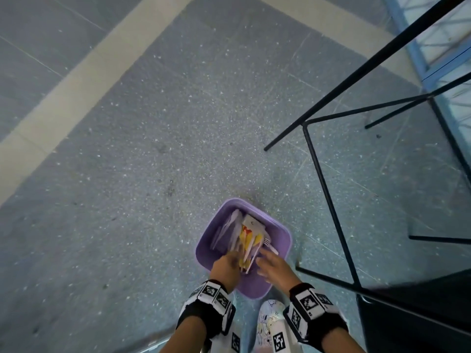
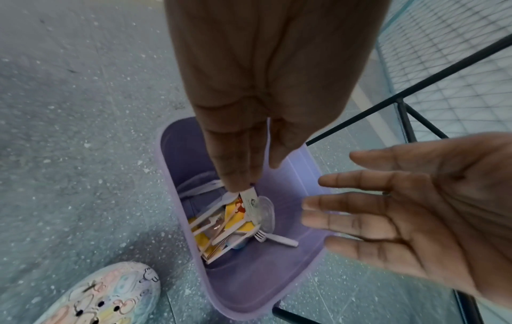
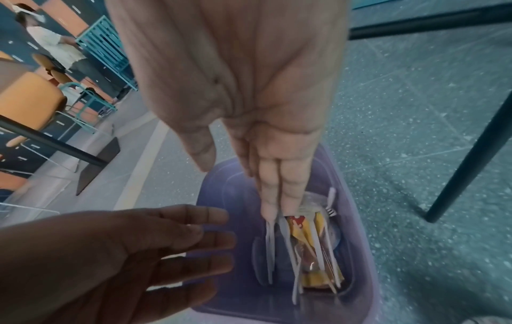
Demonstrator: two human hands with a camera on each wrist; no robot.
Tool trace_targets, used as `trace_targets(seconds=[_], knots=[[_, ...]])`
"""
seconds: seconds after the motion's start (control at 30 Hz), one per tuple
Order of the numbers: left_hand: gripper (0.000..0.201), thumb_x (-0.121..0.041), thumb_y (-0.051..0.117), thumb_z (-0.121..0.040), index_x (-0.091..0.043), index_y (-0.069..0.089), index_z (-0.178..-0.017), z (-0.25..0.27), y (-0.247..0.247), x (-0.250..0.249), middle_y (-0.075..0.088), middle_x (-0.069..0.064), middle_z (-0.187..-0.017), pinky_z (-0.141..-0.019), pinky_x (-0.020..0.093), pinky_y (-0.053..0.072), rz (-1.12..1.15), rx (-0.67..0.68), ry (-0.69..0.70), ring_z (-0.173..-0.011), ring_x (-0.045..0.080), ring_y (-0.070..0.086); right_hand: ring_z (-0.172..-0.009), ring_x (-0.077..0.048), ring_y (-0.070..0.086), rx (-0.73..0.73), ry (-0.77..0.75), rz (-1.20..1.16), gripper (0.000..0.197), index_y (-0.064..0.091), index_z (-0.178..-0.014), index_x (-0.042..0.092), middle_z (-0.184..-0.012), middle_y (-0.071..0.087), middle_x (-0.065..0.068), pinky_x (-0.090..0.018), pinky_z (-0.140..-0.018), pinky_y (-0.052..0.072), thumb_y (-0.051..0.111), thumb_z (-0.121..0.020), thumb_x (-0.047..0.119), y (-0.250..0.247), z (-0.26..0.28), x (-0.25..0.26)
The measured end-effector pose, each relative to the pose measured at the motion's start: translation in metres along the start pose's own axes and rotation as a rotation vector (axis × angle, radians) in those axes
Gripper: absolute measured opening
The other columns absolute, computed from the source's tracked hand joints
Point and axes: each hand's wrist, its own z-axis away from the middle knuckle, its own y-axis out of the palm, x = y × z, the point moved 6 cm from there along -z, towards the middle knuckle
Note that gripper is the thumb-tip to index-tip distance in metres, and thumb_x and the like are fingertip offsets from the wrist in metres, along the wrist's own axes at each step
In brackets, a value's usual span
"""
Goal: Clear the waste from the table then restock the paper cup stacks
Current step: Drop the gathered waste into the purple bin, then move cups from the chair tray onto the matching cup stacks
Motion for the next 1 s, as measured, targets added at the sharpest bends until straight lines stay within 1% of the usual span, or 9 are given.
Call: trace_targets(seconds=[0.1,0.3,0.47,0.6,0.67,0.77,0.8,0.9,1.0], knots=[[0.033,-0.007,0.045,-0.087,-0.013,0.061,-0.115,0.02,-0.015,-0.017,0.067,0.017,-0.114,-0.093,0.035,0.046,-0.062,-0.004,0.005,-0.109,0.034,0.059,-0.125,-0.029,0.049,-0.009,-0.041,0.053,0.04,0.045,-0.136,0.013,-0.137,0.052,-0.012,-0.039,-0.108,0.038,0.044,-0.095,0.015,-0.005,0.022,0.018],[0.029,-0.009,0.045,-0.09,-0.009,0.062,-0.114,0.088,-0.059,-0.085,0.065,0.012,-0.12,-0.094,0.024,0.037,-0.15,-0.023,0.101,-0.115,0.026,0.057,-0.117,-0.029,0.055,-0.014,-0.088,0.186,0.042,0.04,-0.139,0.023,-0.129,0.057,-0.016,-0.033,-0.097,0.042,0.04,-0.097,0.021,-0.019,0.092,0.067],[0.03,-0.009,0.046,-0.09,-0.01,0.06,-0.117,0.166,-0.098,-0.149,0.064,0.012,-0.12,-0.094,0.03,0.043,-0.217,-0.071,0.165,-0.113,0.027,0.058,-0.126,-0.025,0.049,-0.03,-0.167,0.208,0.043,0.041,-0.138,0.014,-0.138,0.05,-0.012,-0.021,-0.088,0.034,0.044,-0.096,0.024,-0.035,0.186,0.121],[0.028,-0.013,0.046,-0.09,-0.011,0.062,-0.113,0.235,-0.121,-0.197,0.066,0.011,-0.118,-0.089,0.027,0.044,-0.285,-0.05,0.245,-0.11,0.026,0.059,-0.125,-0.024,0.05,-0.046,-0.194,0.227,0.041,0.048,-0.133,0.011,-0.135,0.053,-0.014,-0.026,-0.091,0.037,0.047,-0.094,0.026,-0.056,0.271,0.147],[0.026,-0.015,0.047,-0.089,-0.012,0.064,-0.109,0.265,-0.127,-0.218,0.068,0.01,-0.112,-0.081,0.025,0.044,-0.321,-0.033,0.283,-0.104,0.023,0.061,-0.115,-0.021,0.055,-0.066,-0.217,0.213,0.038,0.052,-0.128,0.007,-0.127,0.058,-0.014,-0.025,-0.088,0.039,0.048,-0.094,0.023,-0.071,0.316,0.157],[0.031,-0.027,0.049,-0.072,-0.012,0.065,-0.094,0.314,-0.135,-0.251,0.069,-0.004,-0.077,-0.067,0.019,0.042,-0.268,0.028,0.379,-0.083,0.018,0.059,-0.088,-0.012,0.049,-0.101,-0.309,0.221,0.03,0.063,-0.107,0.006,-0.101,0.059,-0.008,-0.027,-0.075,0.039,0.05,-0.09,0.028,-0.095,0.377,0.167],[0.038,-0.032,0.047,-0.065,-0.014,0.064,-0.093,0.326,-0.136,-0.26,0.072,-0.006,-0.077,-0.07,0.02,0.045,-0.264,0.04,0.415,-0.085,0.02,0.061,-0.088,-0.012,0.046,-0.11,-0.304,0.256,0.025,0.064,-0.1,0.01,-0.102,0.058,-0.011,-0.029,-0.074,0.035,0.051,-0.092,0.029,-0.104,0.395,0.167],[0.067,-0.046,0.043,-0.054,-0.007,0.06,-0.106,0.354,-0.131,-0.281,0.07,0.02,-0.099,-0.083,0.036,0.05,-0.274,0.092,0.531,-0.093,0.034,0.065,-0.097,-0.018,0.049,-0.14,-0.318,0.189,0.029,0.061,-0.107,0.003,-0.105,0.059,-0.01,-0.026,-0.079,0.036,0.046,-0.096,0.025,-0.129,0.442,0.155],[0.049,-0.04,0.048,-0.057,-0.012,0.059,-0.096,0.378,-0.118,-0.305,0.069,0.02,-0.091,-0.082,0.039,0.051,-0.293,0.115,0.598,-0.081,0.032,0.066,-0.094,-0.014,0.044,-0.193,-0.3,0.151,0.032,0.061,-0.107,-0.002,-0.083,0.051,0.006,-0.022,-0.076,0.033,0.042,-0.098,0.023,-0.153,0.477,0.14]])
